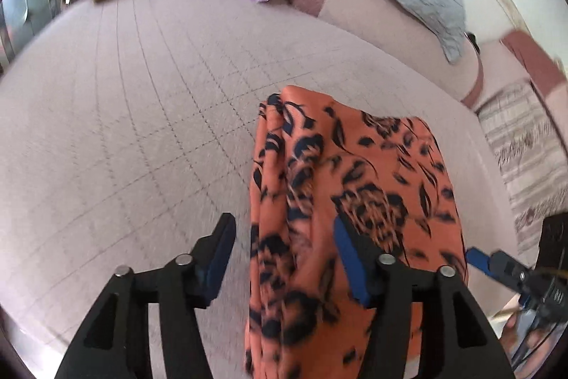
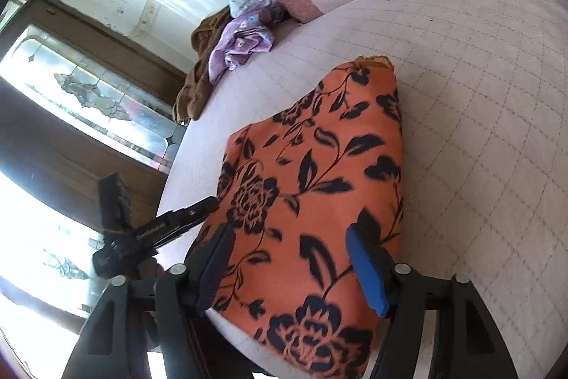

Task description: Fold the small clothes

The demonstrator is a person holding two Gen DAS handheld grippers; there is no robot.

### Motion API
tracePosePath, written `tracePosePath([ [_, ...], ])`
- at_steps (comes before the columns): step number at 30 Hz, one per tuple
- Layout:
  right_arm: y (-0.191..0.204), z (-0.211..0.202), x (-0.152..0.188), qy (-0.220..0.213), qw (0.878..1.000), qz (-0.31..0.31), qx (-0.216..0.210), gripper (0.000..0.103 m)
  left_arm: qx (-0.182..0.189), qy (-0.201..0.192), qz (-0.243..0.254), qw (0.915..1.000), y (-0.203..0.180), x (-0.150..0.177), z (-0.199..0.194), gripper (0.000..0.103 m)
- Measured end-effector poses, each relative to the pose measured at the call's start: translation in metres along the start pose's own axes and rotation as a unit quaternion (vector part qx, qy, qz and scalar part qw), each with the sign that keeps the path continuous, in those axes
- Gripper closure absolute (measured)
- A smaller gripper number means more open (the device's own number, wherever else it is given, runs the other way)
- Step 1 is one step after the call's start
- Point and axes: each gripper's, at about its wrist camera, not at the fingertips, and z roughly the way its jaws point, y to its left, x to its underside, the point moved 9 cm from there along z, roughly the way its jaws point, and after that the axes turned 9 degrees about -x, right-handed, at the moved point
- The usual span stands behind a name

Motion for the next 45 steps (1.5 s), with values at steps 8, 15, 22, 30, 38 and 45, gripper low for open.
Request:
tracePosePath([
  [8,0.017,-0.006,0.023,0.003,1.0,-0.003,-0.015,0.032,-0.052,-0.035,0.036,0.9974,-0.009,0.016,-0.031,0.038],
  [15,0.005,0.015,0.033,0.026,1.0,0.007,-0.005,0.028,-0.063,-0.044,0.047,0.9959,-0.009,0.017,-0.04,0.038],
  [22,0.015,0.018,0.032,0.024,1.0,-0.013,-0.005,0.027,-0.066,-0.051,0.043,0.9956,-0.007,0.021,-0.043,0.028],
  [30,0.019,0.014,0.029,0.026,0.999,-0.015,-0.022,0.027,-0.014,0.024,-0.01,0.9996,0.01,0.06,0.016,0.025],
  [38,0.007,-0.004,0.033,0.014,0.999,0.018,-0.043,0.027,0.004,-0.001,0.009,0.9999,0.0,0.054,-0.02,0.045],
  [45,-0.024,-0.027,0.032,-0.014,0.997,0.064,-0.04,0.026,0.014,0.047,-0.035,0.9982,0.016,0.078,0.003,0.065],
])
